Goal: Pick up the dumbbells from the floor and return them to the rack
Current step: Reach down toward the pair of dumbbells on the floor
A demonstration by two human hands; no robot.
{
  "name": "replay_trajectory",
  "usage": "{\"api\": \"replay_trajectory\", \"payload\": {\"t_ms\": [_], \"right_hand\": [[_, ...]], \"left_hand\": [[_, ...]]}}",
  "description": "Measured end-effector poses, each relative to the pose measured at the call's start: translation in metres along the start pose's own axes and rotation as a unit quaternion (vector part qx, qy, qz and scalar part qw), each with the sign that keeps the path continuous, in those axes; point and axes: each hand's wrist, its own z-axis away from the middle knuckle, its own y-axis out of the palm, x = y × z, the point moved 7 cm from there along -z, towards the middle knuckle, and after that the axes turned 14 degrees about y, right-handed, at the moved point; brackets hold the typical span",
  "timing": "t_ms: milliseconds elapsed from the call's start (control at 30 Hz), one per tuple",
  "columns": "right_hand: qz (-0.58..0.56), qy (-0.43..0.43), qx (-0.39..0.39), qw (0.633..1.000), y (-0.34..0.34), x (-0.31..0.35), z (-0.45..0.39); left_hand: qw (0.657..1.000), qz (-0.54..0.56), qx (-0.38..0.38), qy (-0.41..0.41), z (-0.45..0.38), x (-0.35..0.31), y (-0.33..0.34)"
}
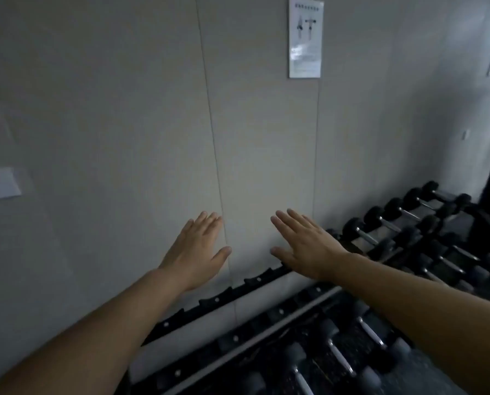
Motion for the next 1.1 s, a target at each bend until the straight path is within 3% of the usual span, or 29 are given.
{"api": "replay_trajectory", "payload": {"t_ms": [333, 633, 1100], "right_hand": [[-0.008, 0.122, 0.033, 0.992, 0.065, -0.158, 0.095], [-0.040, 0.226, 0.065, 0.971, 0.085, -0.324, 0.181], [-0.042, 0.406, 0.110, 0.906, 0.110, -0.534, 0.325]], "left_hand": [[0.992, 0.029, 0.086, 0.091, -0.077, -0.117, 0.132], [0.966, 0.086, 0.132, 0.204, -0.185, -0.286, 0.241], [0.921, 0.146, 0.188, 0.308, -0.291, -0.498, 0.374]]}}
